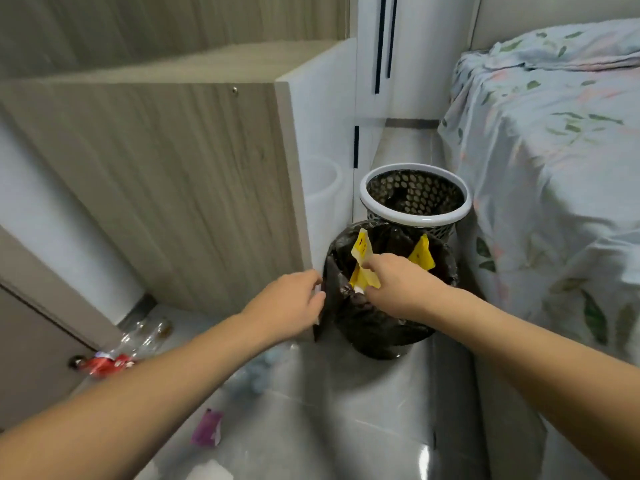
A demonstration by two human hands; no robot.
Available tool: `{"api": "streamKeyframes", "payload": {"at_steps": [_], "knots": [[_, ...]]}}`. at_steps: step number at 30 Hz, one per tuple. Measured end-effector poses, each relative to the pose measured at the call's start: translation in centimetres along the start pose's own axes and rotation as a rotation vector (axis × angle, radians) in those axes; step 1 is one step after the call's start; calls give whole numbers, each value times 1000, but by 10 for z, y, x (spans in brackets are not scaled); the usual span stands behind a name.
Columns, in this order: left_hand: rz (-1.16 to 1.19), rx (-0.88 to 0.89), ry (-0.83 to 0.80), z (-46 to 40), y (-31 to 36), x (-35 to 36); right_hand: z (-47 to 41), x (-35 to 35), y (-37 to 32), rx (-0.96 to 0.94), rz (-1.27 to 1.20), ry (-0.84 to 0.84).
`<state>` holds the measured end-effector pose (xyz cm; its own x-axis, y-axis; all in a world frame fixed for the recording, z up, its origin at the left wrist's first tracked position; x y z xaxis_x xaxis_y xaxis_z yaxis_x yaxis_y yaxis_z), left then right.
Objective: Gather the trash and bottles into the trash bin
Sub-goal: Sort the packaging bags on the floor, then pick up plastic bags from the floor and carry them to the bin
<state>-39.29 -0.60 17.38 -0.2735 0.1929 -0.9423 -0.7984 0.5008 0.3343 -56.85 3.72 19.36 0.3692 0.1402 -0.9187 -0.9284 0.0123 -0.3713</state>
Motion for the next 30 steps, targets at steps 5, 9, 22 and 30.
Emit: {"api": "streamKeyframes", "payload": {"at_steps": [5,9,22,30], "knots": [[-64,-123,-80,67,-87,-5,0,59,-82,-146,40,-137],[-74,-246,-129,110,-158,-7,-17,111,-144,-202,42,-232],[96,-628,-379,261,-344,97,-10,318,-239,-191,-5,-568],[179,-575,-374,268,-334,156,-8,372,-204,-18,-27,-515]]}}
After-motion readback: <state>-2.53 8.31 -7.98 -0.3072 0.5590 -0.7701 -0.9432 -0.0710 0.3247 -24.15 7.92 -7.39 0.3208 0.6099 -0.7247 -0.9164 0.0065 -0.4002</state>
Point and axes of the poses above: each hand's wrist, its own z-axis away from the middle knuckle, its own x-axis out of the palm, y = z × x, the point moved 3 cm from there along -z, towards the middle knuckle, and after that the axes turned 4 degrees about -x, right-handed, at the moved point
